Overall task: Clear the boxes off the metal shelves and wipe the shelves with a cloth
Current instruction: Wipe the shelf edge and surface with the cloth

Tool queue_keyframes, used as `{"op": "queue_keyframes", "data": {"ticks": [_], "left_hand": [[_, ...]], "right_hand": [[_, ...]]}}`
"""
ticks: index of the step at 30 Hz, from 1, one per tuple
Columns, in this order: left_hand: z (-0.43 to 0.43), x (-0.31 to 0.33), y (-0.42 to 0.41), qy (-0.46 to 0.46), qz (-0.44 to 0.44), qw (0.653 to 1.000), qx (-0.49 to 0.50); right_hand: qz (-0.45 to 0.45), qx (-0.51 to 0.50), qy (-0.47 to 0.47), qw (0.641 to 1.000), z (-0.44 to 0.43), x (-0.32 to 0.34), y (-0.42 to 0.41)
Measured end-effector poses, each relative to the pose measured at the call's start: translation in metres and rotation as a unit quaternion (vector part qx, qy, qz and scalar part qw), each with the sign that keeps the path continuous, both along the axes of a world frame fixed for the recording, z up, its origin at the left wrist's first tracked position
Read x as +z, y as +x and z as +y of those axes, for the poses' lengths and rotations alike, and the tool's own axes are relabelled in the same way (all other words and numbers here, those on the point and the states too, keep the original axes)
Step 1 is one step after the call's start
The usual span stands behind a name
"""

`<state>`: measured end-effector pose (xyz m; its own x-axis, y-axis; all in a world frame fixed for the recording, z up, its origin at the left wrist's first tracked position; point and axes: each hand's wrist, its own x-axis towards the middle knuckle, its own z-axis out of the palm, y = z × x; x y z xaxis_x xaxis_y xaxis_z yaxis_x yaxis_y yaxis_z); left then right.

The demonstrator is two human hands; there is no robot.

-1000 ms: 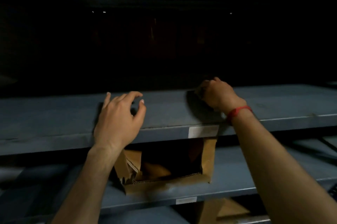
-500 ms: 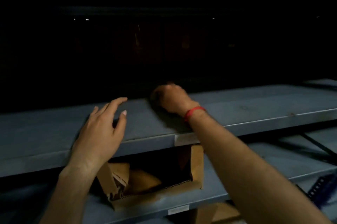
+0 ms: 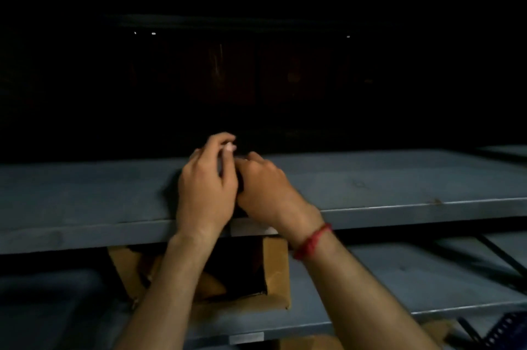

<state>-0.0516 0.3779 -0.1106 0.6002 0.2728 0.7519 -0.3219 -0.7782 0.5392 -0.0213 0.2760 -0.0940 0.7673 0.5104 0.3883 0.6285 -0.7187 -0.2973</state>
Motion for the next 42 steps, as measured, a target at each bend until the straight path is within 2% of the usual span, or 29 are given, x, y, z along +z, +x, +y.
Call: {"op": "queue_keyframes", "data": {"ticks": [4, 6, 8, 11, 13, 16, 18, 21, 25, 28, 30, 33, 37, 40, 42], "left_hand": [[0.0, -0.004, 0.003, 0.079, 0.096, 0.992, 0.005], [0.0, -0.003, 0.003, 0.069, 0.126, 0.99, -0.003], [-0.002, -0.003, 0.006, 0.065, 0.138, 0.988, -0.005], [-0.004, -0.003, 0.006, 0.074, 0.141, 0.987, 0.003], [-0.007, -0.003, 0.008, 0.072, 0.142, 0.987, 0.008], [-0.009, -0.003, 0.007, 0.071, 0.15, 0.986, 0.02], [-0.008, -0.002, 0.006, 0.079, 0.147, 0.986, 0.026], [-0.005, -0.003, 0.003, 0.085, 0.133, 0.987, 0.024], [-0.001, -0.005, 0.001, 0.082, 0.133, 0.988, 0.002], [-0.002, -0.006, 0.001, 0.095, 0.142, 0.985, -0.012], [-0.012, -0.005, 0.003, 0.128, 0.117, 0.985, -0.01], [-0.05, -0.005, 0.011, 0.149, 0.057, 0.987, -0.013], [-0.097, -0.007, 0.033, 0.14, 0.035, 0.989, -0.035], [-0.104, -0.005, 0.041, 0.075, 0.041, 0.996, -0.014], [-0.104, -0.006, 0.041, 0.081, 0.053, 0.995, -0.018]], "right_hand": [[0.014, -0.048, -0.043, 0.998, -0.044, 0.0, 0.084], [0.03, -0.095, -0.059, 0.993, -0.085, 0.004, 0.108], [0.036, -0.132, -0.054, 0.989, -0.125, 0.003, 0.111], [0.014, -0.164, -0.048, 0.985, -0.151, 0.001, 0.066], [-0.002, -0.126, -0.021, 0.992, -0.143, -0.003, 0.021], [-0.031, 0.001, 0.015, 0.999, -0.105, -0.005, -0.022], [-0.031, 0.055, 0.009, 0.998, -0.075, -0.006, -0.021], [-0.001, 0.064, -0.015, 0.998, -0.05, -0.001, 0.022], [0.034, -0.002, -0.052, 0.998, -0.075, 0.006, 0.097], [0.06, -0.103, -0.056, 0.991, -0.133, 0.012, 0.128], [0.062, -0.153, -0.036, 0.986, -0.167, 0.01, 0.118], [0.02, -0.188, -0.016, 0.982, -0.175, -0.001, 0.056], [-0.005, -0.073, 0.005, 0.997, -0.133, -0.004, 0.006], [0.008, -0.008, 0.003, 1.0, -0.114, 0.001, 0.036], [0.006, -0.016, -0.022, 1.0, -0.113, -0.001, 0.071]]}}
